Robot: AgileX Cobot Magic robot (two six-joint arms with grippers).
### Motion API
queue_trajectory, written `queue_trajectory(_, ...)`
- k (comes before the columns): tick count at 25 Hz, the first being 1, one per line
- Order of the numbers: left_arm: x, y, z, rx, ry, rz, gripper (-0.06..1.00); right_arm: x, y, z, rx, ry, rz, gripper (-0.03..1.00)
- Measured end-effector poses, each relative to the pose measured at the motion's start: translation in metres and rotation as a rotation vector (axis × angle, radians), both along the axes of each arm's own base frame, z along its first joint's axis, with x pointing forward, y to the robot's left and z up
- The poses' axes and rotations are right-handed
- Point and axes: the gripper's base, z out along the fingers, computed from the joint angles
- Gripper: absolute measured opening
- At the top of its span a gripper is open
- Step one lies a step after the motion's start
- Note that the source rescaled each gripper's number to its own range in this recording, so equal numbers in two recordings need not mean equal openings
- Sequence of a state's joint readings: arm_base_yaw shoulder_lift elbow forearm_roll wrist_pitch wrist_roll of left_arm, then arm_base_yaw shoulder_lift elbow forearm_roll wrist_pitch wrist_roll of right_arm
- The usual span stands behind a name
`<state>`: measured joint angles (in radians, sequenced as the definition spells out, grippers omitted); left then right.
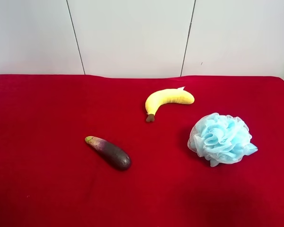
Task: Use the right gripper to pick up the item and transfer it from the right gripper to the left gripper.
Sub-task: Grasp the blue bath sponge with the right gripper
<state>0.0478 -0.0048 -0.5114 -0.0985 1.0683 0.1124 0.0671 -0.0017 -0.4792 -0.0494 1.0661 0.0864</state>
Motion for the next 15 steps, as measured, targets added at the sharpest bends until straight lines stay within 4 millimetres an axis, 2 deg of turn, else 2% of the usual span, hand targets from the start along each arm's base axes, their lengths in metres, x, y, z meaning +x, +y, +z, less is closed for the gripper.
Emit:
queue_trajectory(11,0.0,0.0,0.0,0.0,0.0,0.0,1.0,0.0,0.0,0.0,0.0,0.0,0.0,1.0)
queue_trajectory(15,0.0,0.0,0.0,0.0,0.0,0.0,1.0,0.0001,0.0005,0.0001,0.006,-0.001,0.004,0.96)
